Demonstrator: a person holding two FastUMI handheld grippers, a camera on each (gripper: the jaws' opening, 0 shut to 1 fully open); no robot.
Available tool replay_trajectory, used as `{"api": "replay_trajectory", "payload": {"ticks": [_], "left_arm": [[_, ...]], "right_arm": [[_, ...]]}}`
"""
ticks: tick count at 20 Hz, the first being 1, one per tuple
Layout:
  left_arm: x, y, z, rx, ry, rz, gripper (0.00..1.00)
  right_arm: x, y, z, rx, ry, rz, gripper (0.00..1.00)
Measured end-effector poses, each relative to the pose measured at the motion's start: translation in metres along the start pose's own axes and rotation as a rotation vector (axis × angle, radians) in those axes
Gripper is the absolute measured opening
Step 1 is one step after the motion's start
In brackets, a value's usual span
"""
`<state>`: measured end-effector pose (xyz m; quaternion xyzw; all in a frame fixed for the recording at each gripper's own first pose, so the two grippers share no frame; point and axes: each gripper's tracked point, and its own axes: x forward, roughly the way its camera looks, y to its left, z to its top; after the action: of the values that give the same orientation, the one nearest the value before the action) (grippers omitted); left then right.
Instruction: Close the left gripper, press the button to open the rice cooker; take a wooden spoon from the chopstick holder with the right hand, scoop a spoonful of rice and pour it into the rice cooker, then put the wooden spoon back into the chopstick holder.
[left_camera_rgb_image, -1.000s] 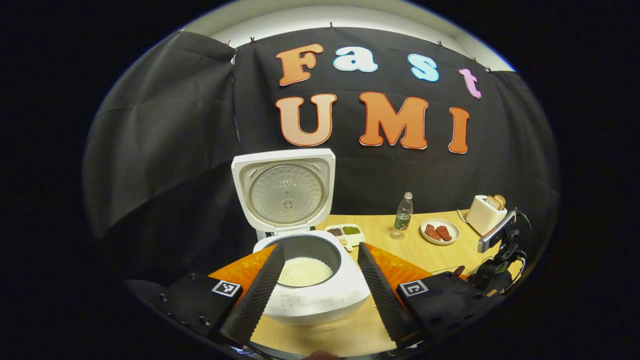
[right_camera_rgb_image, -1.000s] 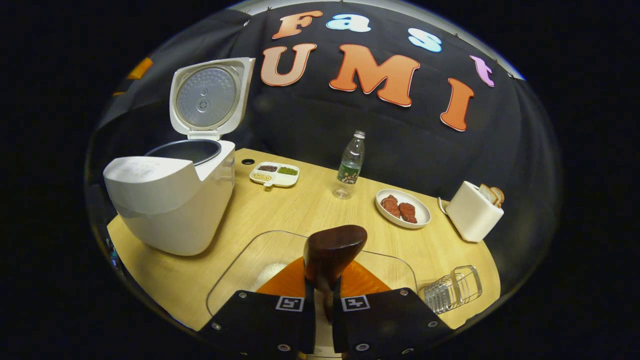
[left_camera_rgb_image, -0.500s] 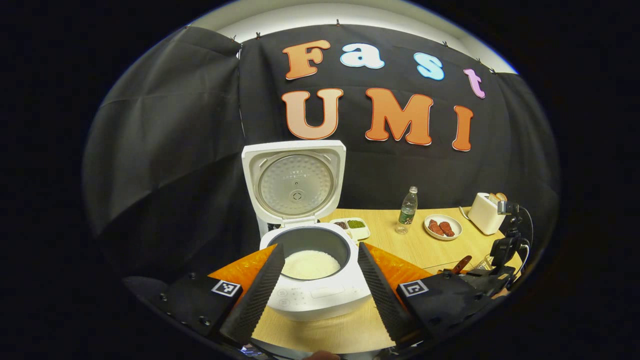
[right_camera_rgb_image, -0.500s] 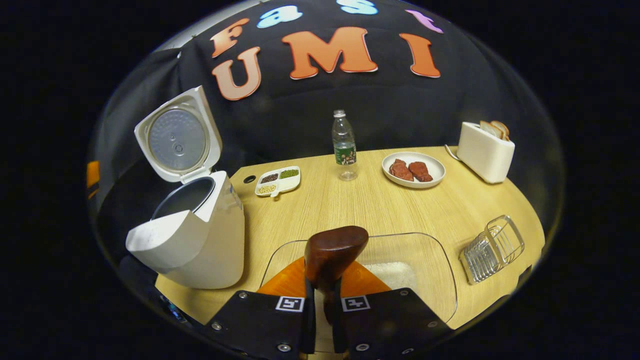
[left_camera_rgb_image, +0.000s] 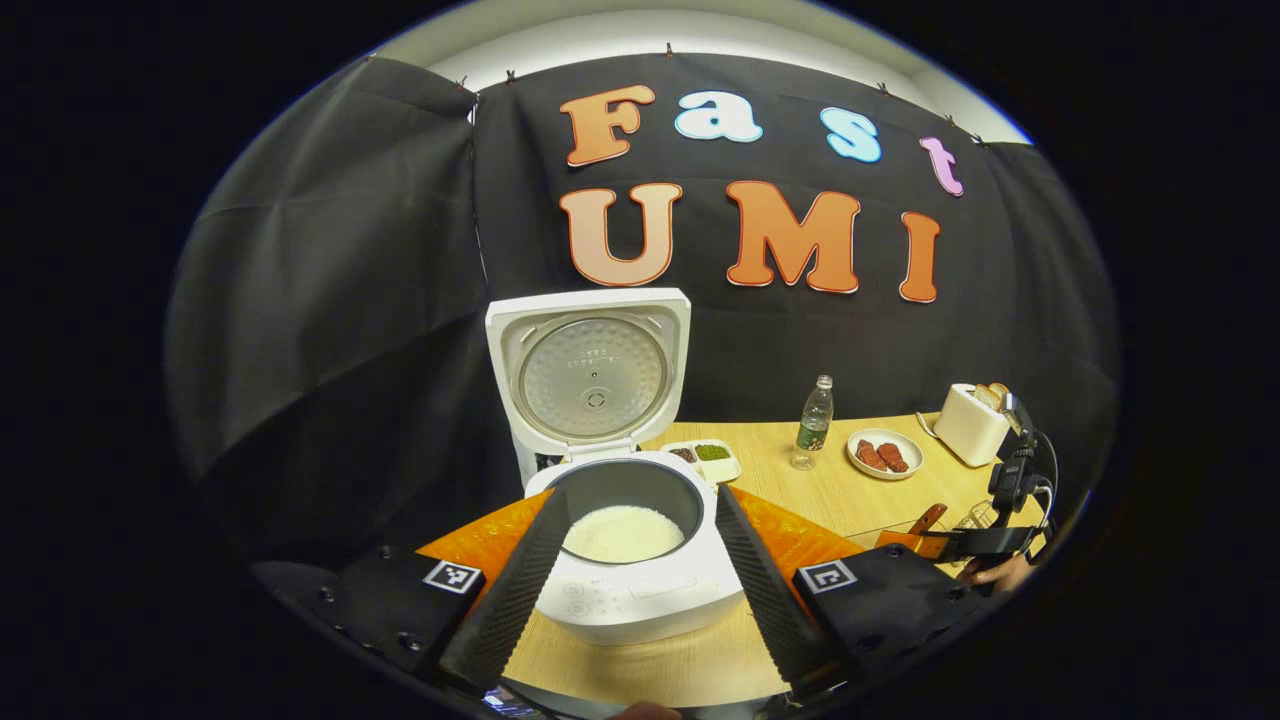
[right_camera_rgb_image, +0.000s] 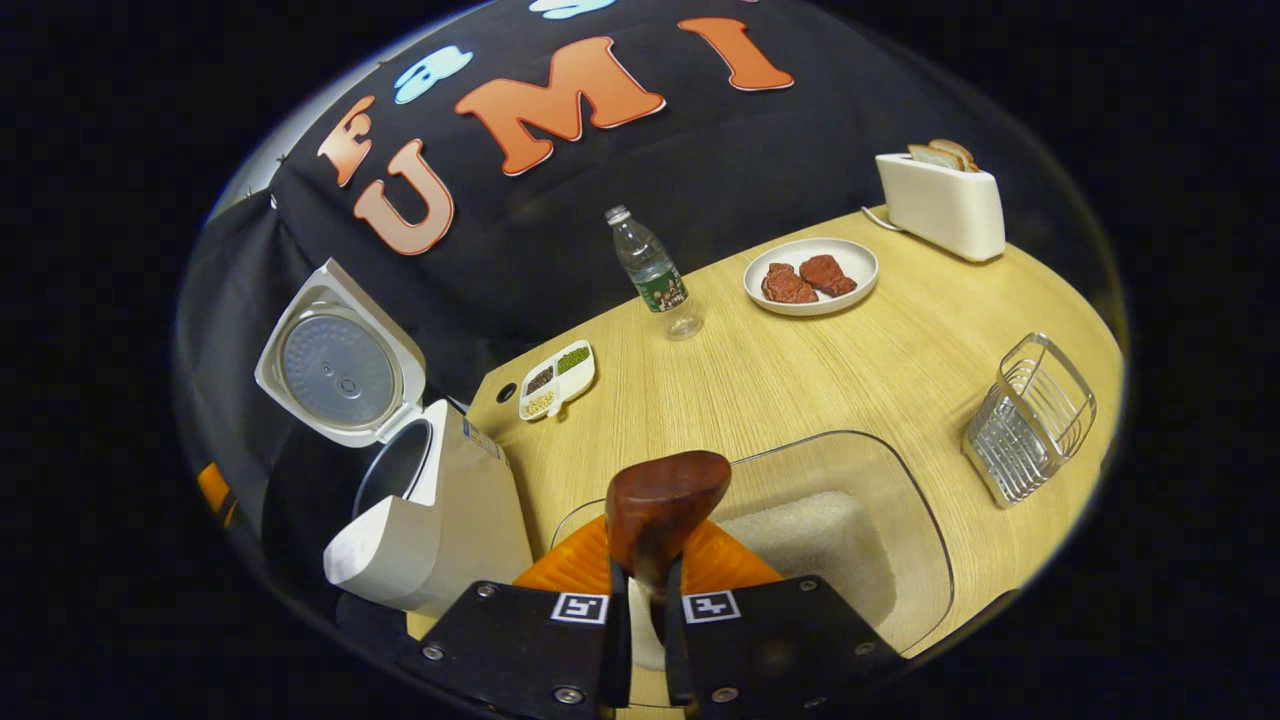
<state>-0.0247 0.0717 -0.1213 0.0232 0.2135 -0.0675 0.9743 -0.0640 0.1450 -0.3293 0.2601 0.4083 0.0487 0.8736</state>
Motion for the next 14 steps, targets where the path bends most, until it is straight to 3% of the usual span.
{"api": "replay_trajectory", "payload": {"ticks": [2,14], "left_arm": [[0.000,-0.002,-0.001,-0.003,0.004,-0.004,0.99],[0.012,-0.039,-0.002,-0.009,0.023,-0.016,0.99]], "right_arm": [[0.001,-0.004,0.001,0.107,0.015,0.020,0.13],[-0.013,-0.049,0.022,0.430,0.018,0.111,0.13]]}}
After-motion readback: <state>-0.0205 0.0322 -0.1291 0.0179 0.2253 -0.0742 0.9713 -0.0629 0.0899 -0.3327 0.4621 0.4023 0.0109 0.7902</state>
